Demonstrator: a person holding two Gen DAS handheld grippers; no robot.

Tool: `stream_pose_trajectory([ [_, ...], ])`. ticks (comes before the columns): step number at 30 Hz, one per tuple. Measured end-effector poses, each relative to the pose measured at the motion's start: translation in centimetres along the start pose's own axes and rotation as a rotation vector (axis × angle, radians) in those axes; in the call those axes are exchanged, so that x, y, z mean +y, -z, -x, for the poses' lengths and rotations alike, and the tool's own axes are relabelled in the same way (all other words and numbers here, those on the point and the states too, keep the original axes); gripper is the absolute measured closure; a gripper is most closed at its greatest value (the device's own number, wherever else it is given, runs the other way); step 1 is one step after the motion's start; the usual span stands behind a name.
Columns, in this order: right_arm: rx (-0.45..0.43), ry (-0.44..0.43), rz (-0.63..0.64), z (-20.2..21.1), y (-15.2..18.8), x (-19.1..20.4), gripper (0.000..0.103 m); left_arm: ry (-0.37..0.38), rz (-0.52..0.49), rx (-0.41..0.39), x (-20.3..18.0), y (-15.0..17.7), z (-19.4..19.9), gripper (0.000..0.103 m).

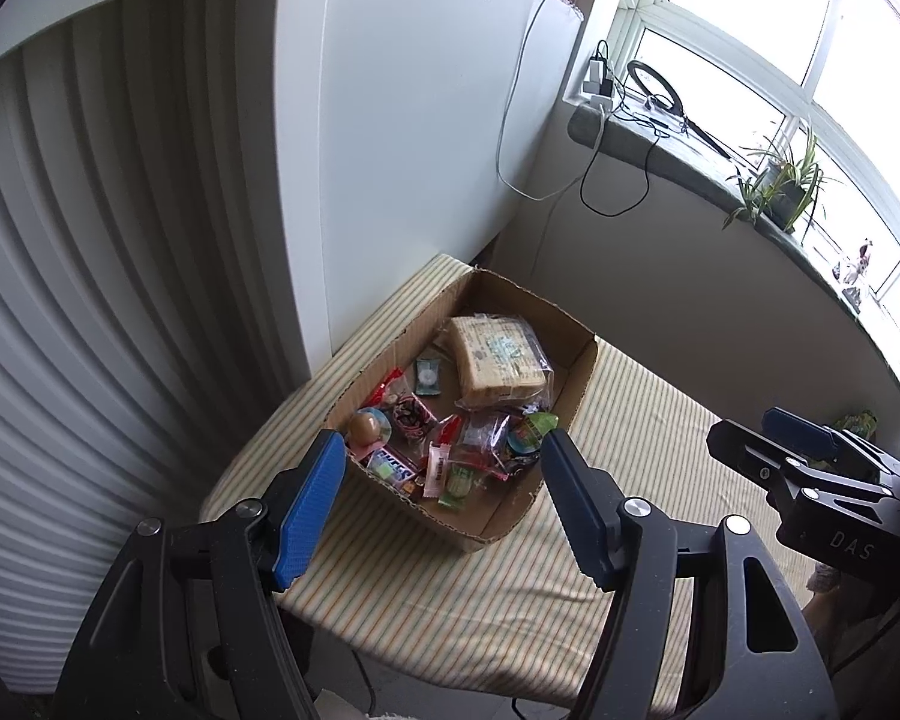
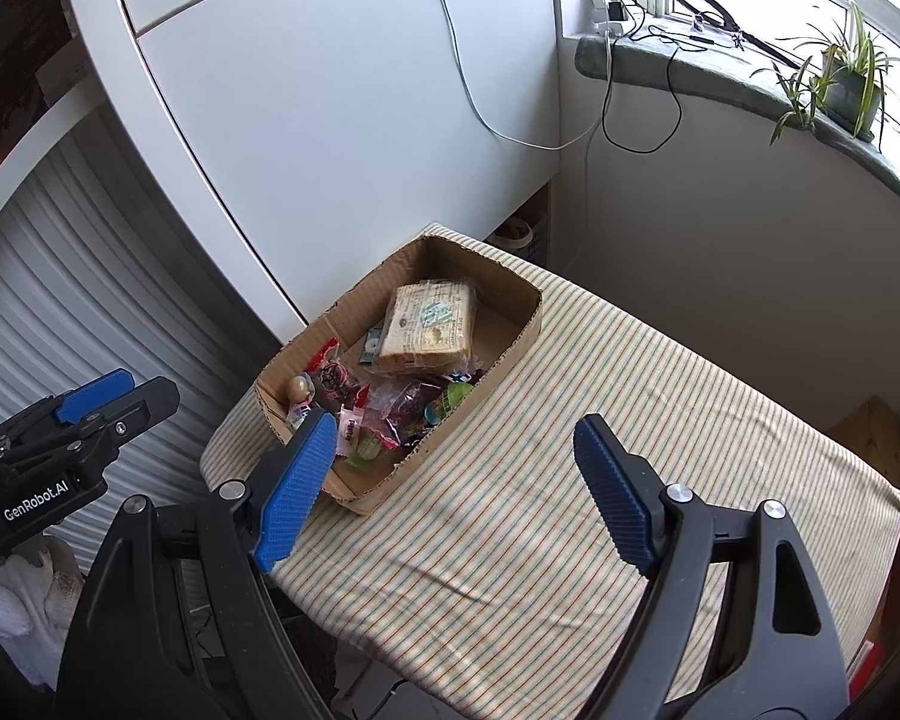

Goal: Organize snacks

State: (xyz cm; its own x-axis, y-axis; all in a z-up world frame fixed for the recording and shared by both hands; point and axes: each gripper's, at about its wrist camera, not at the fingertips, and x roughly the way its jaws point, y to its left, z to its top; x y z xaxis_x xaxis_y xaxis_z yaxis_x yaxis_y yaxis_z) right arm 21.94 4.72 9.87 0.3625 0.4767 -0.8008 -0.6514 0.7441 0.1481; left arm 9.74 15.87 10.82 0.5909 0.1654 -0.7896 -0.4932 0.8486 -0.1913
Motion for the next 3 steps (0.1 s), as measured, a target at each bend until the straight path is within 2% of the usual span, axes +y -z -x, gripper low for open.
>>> stream_pose_trajectory([
  [3,0.004,0.01,-0.019,-0.08,0.51,-0.76,0.019,-0.009,-0.007,-0.001,-0.19,0.28,0.05,0.035],
])
